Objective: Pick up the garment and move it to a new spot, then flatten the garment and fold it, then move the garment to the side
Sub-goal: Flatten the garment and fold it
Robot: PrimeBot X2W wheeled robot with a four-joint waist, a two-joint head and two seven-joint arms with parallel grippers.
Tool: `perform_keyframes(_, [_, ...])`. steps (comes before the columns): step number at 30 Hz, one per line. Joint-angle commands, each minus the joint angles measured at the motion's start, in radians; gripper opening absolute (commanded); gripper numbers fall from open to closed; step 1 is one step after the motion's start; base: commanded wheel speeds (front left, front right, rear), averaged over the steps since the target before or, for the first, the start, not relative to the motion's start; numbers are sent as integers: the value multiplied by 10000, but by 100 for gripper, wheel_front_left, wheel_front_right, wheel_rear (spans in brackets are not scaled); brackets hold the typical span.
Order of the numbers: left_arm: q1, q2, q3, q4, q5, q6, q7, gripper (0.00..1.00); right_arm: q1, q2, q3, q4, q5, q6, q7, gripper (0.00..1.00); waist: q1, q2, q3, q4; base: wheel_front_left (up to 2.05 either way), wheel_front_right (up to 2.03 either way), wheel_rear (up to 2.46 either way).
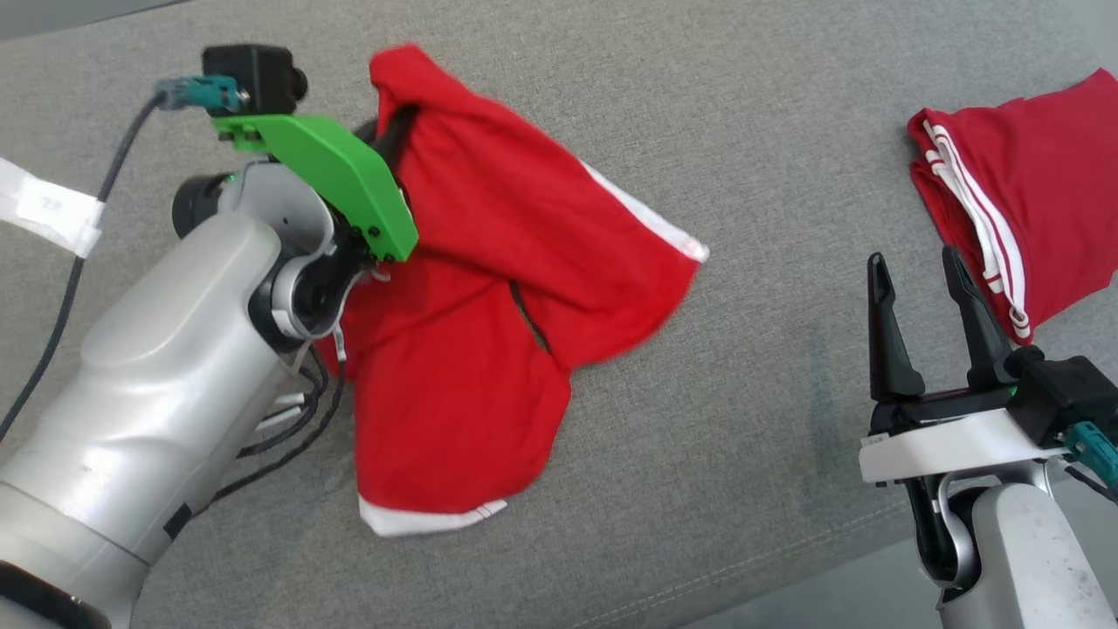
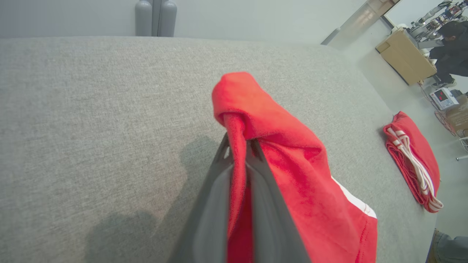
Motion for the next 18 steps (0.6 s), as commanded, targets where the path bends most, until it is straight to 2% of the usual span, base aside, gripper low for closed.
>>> perform_keyframes(1, [-162, 32, 74, -29, 171, -33, -139, 0, -29, -15, 5, 15, -48, -14, -26, 100, 0, 0, -134, 1, 0, 0, 0])
perform_keyframes(4, [-527, -134, 526, -300, 353, -130, -1312, 0, 55, -15, 8, 49, -102, -14, -26, 100, 0, 0, -343, -27, 0, 0, 0])
perform_keyframes(8, [-774, -256, 957, -999, 1276, -299, -3334, 0, 218, -15, -82, 23, -169, -14, -26, 100, 0, 0, -586, -30, 0, 0, 0])
perform_keyframes(14, [938, -383, 1802, -2295, 3072, -393, -3737, 0, 456, -13, -437, -58, -167, -14, -26, 100, 0, 0, -754, 215, 0, 0, 0])
perform_keyframes(18, [2983, -794, 2350, -2588, 4322, -944, -3731, 0, 520, -13, -514, -41, -242, -14, -26, 100, 0, 0, -783, 488, 0, 0, 0])
